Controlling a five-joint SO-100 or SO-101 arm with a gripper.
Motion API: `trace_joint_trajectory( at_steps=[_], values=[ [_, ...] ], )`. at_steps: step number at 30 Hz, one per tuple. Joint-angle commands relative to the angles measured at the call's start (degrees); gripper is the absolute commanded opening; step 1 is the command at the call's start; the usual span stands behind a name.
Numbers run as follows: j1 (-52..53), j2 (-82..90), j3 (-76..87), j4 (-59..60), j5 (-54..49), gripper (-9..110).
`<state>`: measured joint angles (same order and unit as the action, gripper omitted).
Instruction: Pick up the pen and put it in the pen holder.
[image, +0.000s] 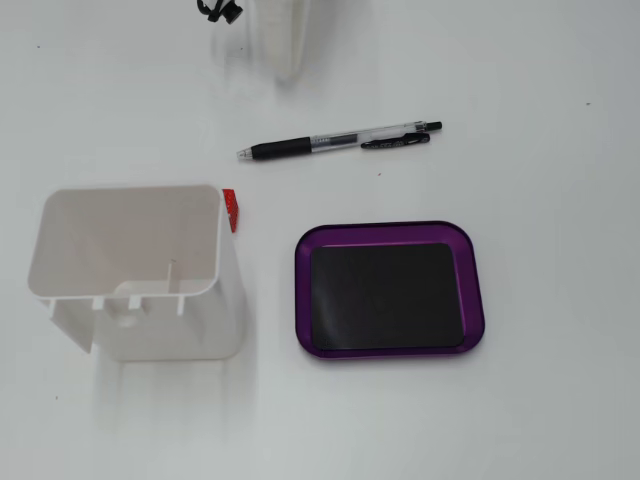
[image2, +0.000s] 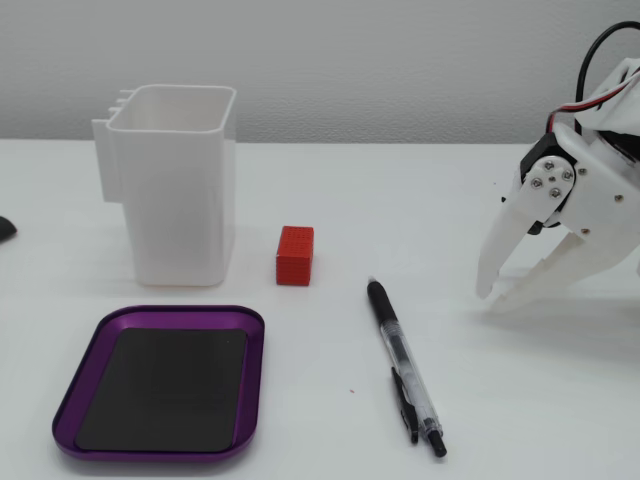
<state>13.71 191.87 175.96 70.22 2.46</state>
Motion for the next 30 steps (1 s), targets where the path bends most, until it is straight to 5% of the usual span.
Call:
trace_joint_trajectory(
  at_steps=[1, 12, 30],
  values=[
    [0.53, 2.20, -11.87, -3.87, -16.08, 0],
    [0.53, -6.77, -14.59, -4.83, -17.40, 0],
    [-17.49, -75.15, -55.81, 0.18, -14.15, 15]
  ],
)
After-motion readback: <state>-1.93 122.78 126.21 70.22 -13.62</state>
